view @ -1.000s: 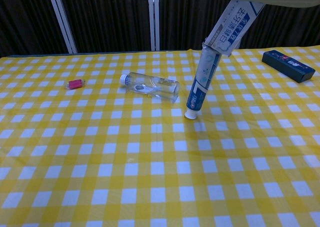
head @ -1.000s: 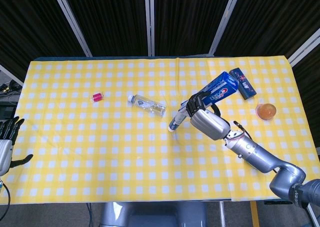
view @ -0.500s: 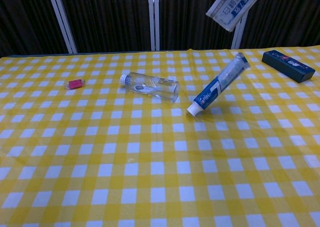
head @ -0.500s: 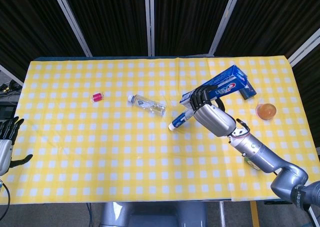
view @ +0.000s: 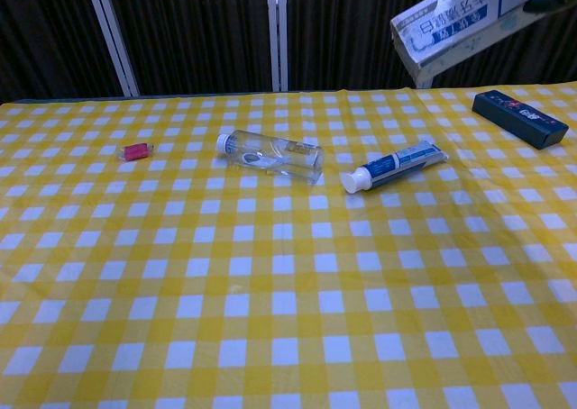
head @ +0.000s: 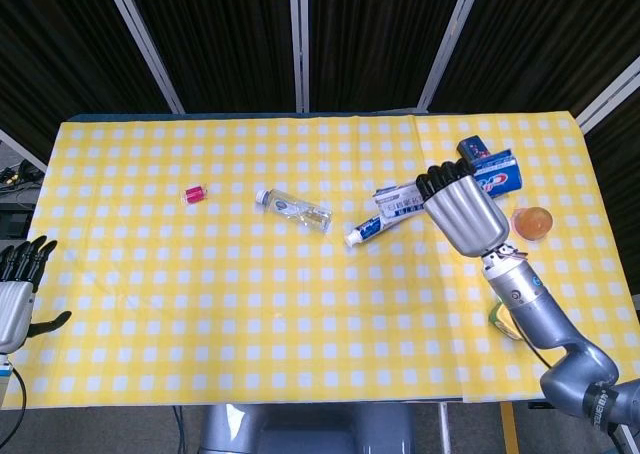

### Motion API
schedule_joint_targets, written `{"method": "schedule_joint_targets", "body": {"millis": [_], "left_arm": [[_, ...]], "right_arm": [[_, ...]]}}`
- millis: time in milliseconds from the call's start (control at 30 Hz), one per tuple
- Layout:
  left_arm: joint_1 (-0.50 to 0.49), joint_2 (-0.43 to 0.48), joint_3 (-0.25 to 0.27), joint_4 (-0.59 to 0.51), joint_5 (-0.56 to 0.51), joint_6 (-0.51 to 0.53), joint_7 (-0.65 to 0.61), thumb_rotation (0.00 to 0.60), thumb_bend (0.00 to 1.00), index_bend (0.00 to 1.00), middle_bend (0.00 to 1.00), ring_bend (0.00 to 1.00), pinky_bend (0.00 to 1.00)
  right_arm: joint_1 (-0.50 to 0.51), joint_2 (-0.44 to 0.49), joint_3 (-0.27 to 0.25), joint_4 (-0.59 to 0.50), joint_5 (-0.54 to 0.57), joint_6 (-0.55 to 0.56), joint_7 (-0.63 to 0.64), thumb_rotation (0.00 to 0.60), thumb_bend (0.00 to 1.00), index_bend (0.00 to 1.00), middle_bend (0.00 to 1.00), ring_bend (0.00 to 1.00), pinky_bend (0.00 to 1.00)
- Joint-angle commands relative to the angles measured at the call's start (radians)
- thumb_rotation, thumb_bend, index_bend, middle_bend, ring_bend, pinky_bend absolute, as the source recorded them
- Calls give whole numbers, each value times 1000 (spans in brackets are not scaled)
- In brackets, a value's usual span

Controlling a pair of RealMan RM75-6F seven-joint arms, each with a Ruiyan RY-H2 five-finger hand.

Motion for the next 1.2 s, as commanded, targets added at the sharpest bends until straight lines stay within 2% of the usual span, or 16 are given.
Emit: {"method": "schedule_joint_targets", "body": {"millis": [33,167,200,267,333,367,433,567,700,800,933,1033,1200], "left_arm": [[-1,-2,0,1,-3,-3,4,600,0,0,0,0,0],[-3,-4,-2,5,-10,-8,5,600,0,0,0,0,0],[-3,-4,-3,7,-12,-9,5,600,0,0,0,0,0],[-5,-5,-4,10,-13,-12,2,600,0,0,0,0,0],[-6,-7,-5,15,-15,-13,-1,600,0,0,0,0,0],[-6,-7,-6,17,-16,-14,-1,600,0,0,0,0,0],[-8,-8,-6,20,-21,-20,-3,600,0,0,0,0,0],[-9,-6,-8,23,-29,-29,-13,600,0,0,0,0,0],[-6,1,-10,20,-26,-21,-32,600,0,0,0,0,0],[-3,4,-8,20,-15,-9,-32,600,0,0,0,0,0],[5,10,-3,11,21,24,-45,600,0,0,0,0,0],[13,19,3,-1,47,48,-58,600,0,0,0,0,0],[28,35,13,-17,73,79,-80,600,0,0,0,0,0]], "right_arm": [[-17,-59,-59,-30,25,-69,69,600,243,487,514,454,503],[-12,-126,-85,11,34,-89,117,600,238,453,487,438,477],[-10,-147,-93,26,37,-96,131,600,224,401,446,405,446],[-8,-171,-105,41,47,-113,156,600,168,223,310,305,360],[-7,-180,-119,37,80,-150,190,600,94,31,120,187,279],[-6,-177,-121,29,93,-161,197,600,83,6,77,161,268],[-9,-170,-122,8,115,-166,205,600,80,0,23,119,248],[-36,-134,-128,-60,121,-131,228,600,80,0,20,110,227],[-112,-69,-154,-112,43,-13,304,600,79,0,35,110,207],[-171,-33,-174,-108,-24,83,374,600,75,0,42,110,182],[-276,4,-232,-12,-177,267,520,600,69,0,52,109,161],[-348,-8,-271,96,-253,390,595,600,65,0,53,101,147],[-431,-66,-277,226,-277,519,636,600,63,0,53,93,141]]}}
